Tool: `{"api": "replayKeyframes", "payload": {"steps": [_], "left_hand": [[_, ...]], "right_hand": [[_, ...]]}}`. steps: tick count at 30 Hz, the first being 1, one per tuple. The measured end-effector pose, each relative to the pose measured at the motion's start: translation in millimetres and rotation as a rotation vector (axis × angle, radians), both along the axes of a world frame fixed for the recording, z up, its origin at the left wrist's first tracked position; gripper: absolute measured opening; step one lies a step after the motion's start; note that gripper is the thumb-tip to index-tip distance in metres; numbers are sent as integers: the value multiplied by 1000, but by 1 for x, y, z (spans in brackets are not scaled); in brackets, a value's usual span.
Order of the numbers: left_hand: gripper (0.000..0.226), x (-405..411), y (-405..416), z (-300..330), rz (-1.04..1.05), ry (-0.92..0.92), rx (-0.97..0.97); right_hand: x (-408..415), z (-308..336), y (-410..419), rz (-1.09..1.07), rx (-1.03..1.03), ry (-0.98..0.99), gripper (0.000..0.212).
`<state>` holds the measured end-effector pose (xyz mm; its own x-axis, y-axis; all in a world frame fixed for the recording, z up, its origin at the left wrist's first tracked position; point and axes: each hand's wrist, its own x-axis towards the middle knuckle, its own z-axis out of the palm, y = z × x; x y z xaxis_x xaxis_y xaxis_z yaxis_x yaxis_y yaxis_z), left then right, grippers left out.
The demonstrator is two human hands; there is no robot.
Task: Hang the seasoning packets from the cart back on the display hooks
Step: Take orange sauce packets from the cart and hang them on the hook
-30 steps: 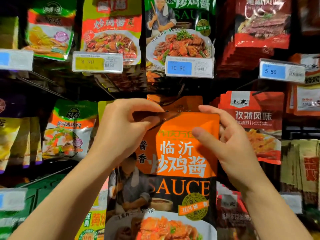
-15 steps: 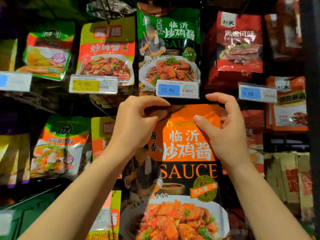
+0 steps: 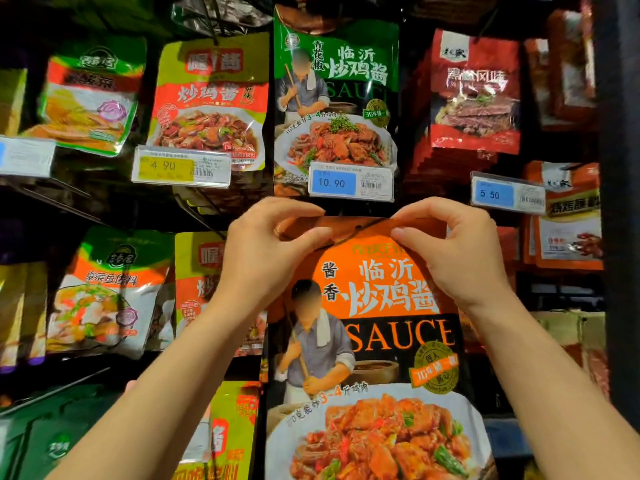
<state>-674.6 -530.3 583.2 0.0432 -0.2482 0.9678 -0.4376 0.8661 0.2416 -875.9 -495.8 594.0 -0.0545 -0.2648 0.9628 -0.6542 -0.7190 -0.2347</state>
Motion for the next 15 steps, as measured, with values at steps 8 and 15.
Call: {"api": "replayKeyframes", "payload": {"steps": [8, 15], "left_hand": [[23, -1, -29, -4, -48, 312, 112], [42, -3, -40, 18, -54, 434, 38]], "right_hand": [[17, 8, -36, -51, -78, -112, 23], [19, 14, -62, 31, -85, -297, 46]]}}
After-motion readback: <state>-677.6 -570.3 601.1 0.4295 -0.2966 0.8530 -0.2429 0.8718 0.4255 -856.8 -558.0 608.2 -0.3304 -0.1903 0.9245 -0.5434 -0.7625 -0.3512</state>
